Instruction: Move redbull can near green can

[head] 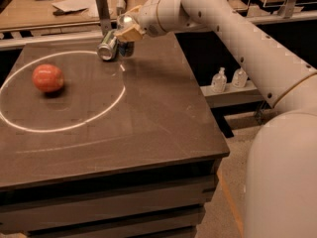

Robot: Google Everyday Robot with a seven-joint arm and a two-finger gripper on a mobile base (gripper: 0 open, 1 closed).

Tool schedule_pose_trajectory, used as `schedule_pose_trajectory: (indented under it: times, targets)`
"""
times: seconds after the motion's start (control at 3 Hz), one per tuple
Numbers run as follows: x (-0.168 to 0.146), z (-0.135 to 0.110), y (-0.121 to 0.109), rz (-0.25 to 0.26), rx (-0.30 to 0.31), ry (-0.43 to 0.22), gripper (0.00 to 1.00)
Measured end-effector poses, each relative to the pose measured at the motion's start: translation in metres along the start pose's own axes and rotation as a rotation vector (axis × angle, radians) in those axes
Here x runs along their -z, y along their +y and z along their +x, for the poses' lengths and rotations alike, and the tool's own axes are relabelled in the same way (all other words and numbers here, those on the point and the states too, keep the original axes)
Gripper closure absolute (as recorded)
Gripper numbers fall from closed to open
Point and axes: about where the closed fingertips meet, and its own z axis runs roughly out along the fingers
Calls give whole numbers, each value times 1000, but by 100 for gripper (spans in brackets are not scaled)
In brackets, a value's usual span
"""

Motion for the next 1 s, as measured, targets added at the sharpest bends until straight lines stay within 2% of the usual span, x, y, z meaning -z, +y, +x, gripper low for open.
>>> schedule_pose_trajectory:
  times: [0.33,0.67,1.0]
  targets:
    - [-5,14,11,-31,-35,41,82]
    - [0,13,26,-66,-54,46,51]
    - [4,2,30,-66,-51,29,28]
